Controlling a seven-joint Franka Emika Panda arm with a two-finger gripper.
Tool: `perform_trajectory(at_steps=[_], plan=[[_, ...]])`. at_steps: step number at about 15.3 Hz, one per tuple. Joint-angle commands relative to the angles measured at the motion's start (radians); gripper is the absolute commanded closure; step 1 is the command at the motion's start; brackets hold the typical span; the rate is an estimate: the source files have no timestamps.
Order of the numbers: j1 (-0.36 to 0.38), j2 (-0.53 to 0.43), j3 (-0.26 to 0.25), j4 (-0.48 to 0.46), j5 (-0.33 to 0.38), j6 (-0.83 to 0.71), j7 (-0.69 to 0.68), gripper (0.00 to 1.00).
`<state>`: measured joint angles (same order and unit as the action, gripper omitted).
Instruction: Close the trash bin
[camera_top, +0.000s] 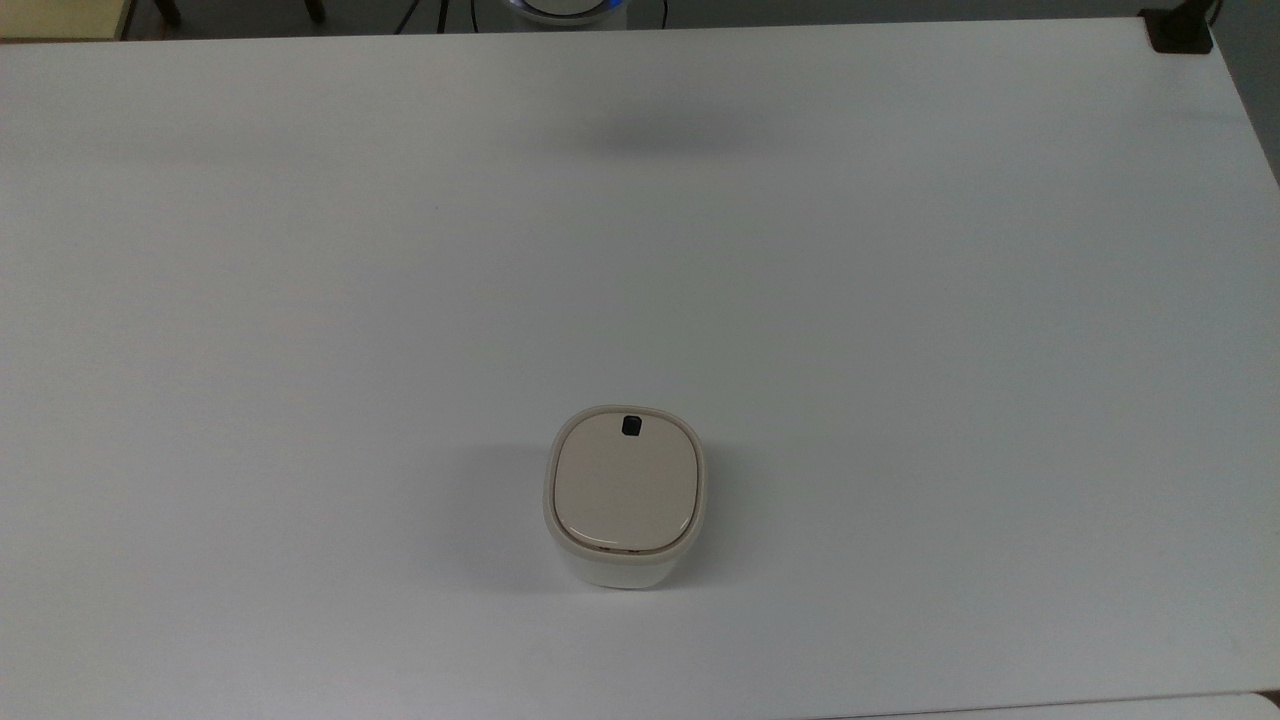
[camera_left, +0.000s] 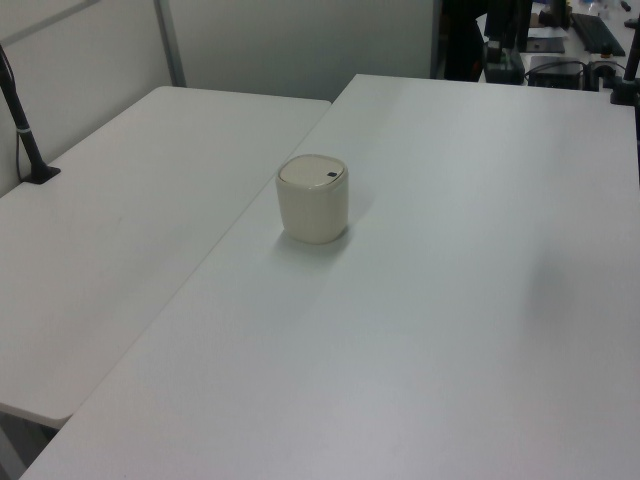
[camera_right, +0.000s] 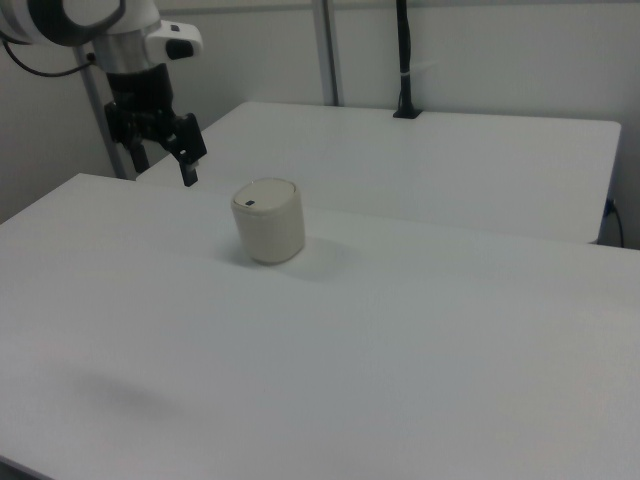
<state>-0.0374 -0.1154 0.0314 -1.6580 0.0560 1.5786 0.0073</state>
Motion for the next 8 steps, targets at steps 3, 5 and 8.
perform_trajectory(at_steps=[3,5,8], plan=[[-0.015,0.054,-0.001,0.026,0.004,0.064,-0.096,0.00],[-0.015,0.060,-0.002,0.026,0.004,0.089,-0.096,0.00],[-0.012,0.062,-0.002,0.026,0.002,0.090,-0.096,0.00]])
